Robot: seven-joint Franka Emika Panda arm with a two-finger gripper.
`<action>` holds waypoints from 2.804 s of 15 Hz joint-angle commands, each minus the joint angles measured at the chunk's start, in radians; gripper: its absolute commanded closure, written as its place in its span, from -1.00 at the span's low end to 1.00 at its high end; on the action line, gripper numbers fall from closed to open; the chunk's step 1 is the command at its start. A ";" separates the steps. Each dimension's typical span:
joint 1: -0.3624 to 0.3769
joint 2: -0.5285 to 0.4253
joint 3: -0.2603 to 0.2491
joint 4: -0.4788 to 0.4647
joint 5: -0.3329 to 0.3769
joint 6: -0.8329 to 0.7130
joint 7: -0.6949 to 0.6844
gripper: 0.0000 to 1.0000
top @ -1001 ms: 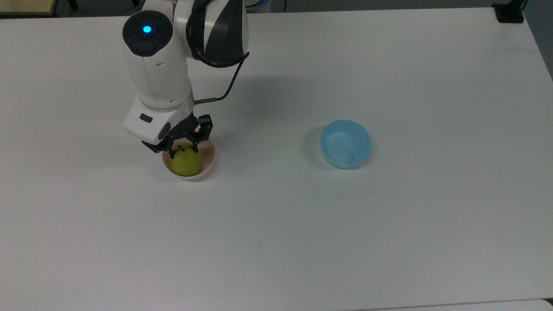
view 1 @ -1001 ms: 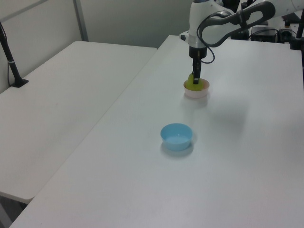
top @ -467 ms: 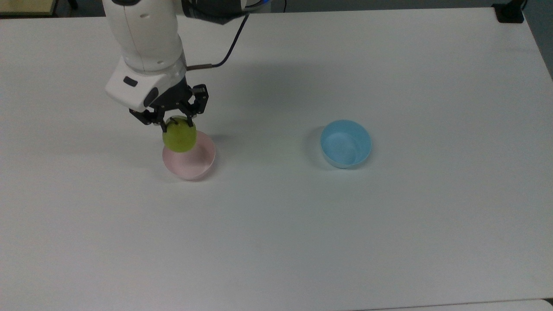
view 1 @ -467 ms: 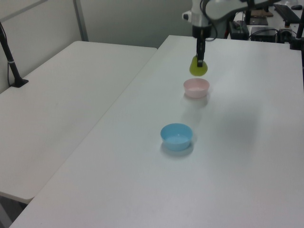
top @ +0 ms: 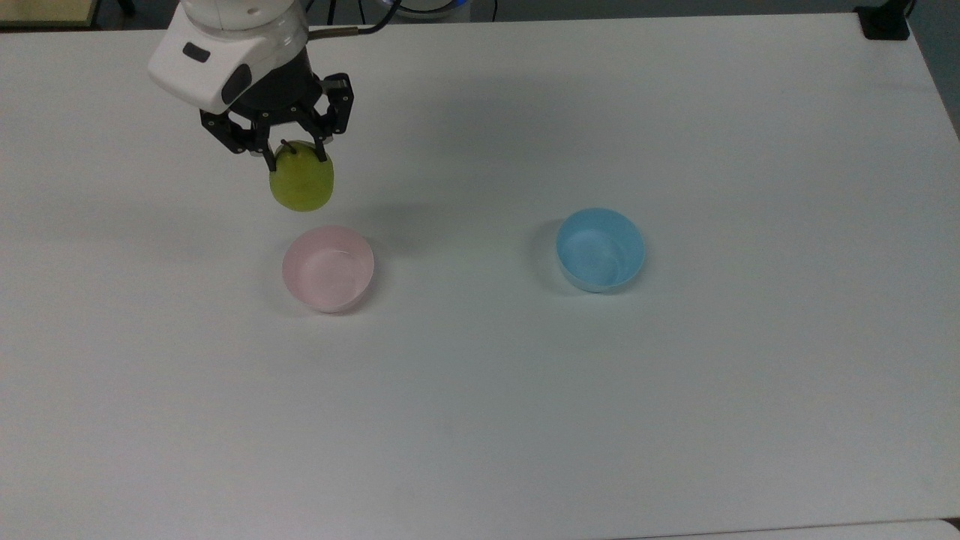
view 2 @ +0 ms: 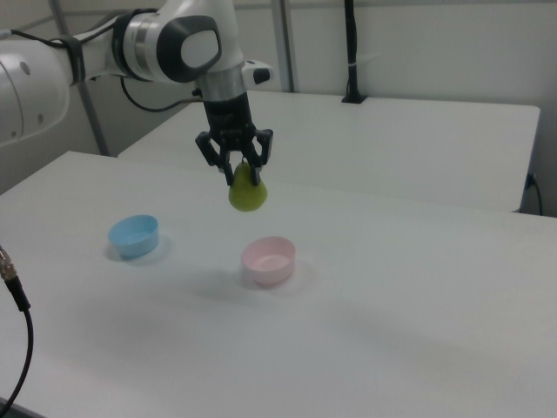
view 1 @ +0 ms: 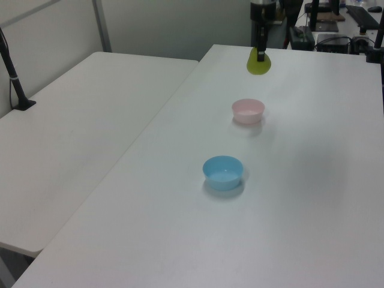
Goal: Pick up a pear from the bowl
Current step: 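Lift the pear up out of the pink bowl, then carry the pear away from the pink bowl and lower it onto the table, then open the gripper to release the pear on the table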
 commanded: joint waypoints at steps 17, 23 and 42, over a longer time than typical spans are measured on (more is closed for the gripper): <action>-0.327 0.201 0.032 0.051 0.070 0.190 -0.348 1.00; -0.344 0.278 0.029 0.051 0.065 0.322 -0.350 1.00; -0.343 0.316 0.021 0.041 0.060 0.360 -0.341 -1.00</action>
